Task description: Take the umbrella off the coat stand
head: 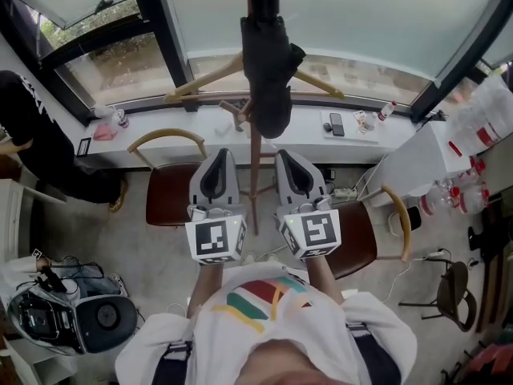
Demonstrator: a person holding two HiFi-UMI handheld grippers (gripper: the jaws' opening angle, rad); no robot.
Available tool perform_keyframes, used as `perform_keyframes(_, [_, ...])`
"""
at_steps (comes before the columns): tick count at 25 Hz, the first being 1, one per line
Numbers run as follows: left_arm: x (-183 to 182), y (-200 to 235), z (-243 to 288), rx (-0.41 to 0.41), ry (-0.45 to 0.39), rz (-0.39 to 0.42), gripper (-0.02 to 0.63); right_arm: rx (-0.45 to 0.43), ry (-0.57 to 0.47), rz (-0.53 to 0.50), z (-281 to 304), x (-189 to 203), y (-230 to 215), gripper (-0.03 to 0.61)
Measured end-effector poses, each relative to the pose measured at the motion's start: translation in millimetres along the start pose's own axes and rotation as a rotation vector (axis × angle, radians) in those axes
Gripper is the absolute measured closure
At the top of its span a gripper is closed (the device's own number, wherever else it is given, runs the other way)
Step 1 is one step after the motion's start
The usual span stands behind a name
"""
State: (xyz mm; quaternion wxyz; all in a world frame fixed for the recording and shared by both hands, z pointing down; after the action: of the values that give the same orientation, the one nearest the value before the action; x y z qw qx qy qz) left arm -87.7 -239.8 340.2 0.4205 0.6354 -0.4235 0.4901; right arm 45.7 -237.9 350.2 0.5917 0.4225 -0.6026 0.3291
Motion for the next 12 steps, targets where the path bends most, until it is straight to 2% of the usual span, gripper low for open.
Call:
perform_keyframes(4, [-2.7, 4.5, -4.3, -0.016, -0.008, 0.005, 0.606, 0.001, -0.031, 0.001, 1.9, -11.0, -3.7, 0.578])
perform_keyframes(7, [-4.3, 8.3, -7.4, -0.029, -0.009, 0.005, 0.606, -0.003, -0.1, -0.03, 7.8, -38.8, -8.9, 0.578])
perform_keyframes(10, [-5.9, 11.6, -10.5, -0.041, -0.011, 0.001, 0.606, -0.036, -0.159, -0.015, 16.9, -67.0, -15.2, 0.575])
perform_keyframes(11, [-6.2, 12.6, -11.9, -0.044, -0.012, 0.0, 0.606, -0.046, -0.172, -0.005, 19.9, -74.9, -17.6, 0.567])
perform_keyframes(12, [-6.1, 13.4, -13.3, -0.047, -0.013, -0.001, 0.606, -0.055, -0.18, 0.001, 22.8, -81.8, -19.8, 0.524])
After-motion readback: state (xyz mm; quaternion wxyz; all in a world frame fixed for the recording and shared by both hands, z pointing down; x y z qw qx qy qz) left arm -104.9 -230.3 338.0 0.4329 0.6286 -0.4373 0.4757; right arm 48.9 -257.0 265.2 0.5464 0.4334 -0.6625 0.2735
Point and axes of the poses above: the fingertips, and each gripper's own axes: z forward along the fingers, y to its left, x out of its underside, the point moved 4 cm from there along -z, backward along the fingers, and after that the axes turned 6 degrees about -z, right-handed, at the moved point
